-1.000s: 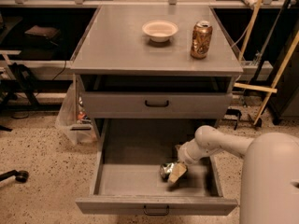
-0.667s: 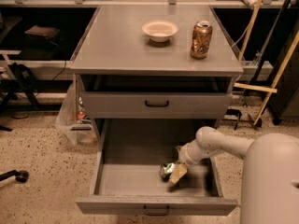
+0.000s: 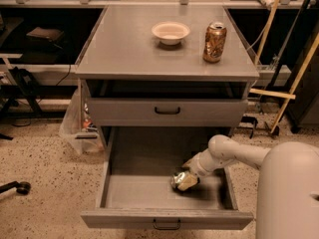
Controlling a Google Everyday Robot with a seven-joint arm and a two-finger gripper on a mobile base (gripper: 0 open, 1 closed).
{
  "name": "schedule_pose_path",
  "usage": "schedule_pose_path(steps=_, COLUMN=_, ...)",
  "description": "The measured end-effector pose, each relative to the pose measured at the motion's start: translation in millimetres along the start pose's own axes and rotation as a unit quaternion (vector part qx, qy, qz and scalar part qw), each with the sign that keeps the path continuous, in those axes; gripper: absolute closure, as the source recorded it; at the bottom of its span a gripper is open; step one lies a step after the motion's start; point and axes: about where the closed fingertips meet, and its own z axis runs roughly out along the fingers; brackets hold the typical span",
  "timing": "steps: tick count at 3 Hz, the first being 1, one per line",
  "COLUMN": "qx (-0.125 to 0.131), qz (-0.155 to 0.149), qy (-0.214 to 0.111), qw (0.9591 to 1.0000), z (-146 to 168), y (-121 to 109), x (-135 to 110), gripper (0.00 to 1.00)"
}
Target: Pick green can from middle drawer and place on counter
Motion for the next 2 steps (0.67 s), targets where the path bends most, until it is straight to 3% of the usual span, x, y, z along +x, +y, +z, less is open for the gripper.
schedule_pose_path(steps=1, qx=-0.003, qz=0.016, qy=-0.021, qw=0.9996, z=0, y=-2, x=0, gripper=0.65)
schedule_pose_path(steps=2, qx=0.012, qz=0.048, qy=-0.096, qw=0.9942, z=-35, y=-12, x=-12, gripper=0.88)
